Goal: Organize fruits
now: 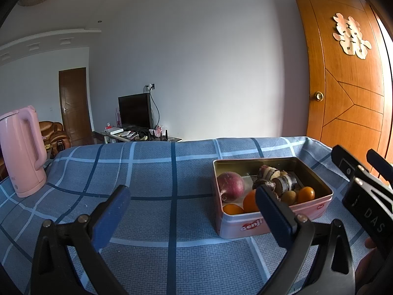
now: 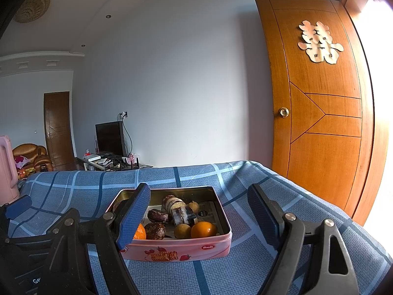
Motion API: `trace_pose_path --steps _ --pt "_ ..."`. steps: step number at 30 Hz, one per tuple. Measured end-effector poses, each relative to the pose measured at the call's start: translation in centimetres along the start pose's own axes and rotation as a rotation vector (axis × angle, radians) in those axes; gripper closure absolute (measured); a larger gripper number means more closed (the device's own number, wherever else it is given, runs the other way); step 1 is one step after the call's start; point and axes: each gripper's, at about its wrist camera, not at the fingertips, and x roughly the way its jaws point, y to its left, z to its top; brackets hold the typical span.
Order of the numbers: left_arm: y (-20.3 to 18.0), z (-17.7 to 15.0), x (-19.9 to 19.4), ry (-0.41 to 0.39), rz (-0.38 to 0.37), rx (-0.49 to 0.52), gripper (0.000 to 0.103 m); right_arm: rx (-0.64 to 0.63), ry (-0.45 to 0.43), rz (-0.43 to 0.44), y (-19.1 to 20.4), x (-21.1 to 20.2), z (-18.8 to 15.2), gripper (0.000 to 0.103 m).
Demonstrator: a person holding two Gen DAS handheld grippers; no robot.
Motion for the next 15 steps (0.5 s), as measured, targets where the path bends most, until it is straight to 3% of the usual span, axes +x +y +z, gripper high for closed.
trace_pose_path --steps 15 --pt "-0.36 -0.08 -0.03 0.001 0.008 0.017 0.000 0.001 -0.001 0.000 -0.05 0.01 -0.01 0.021"
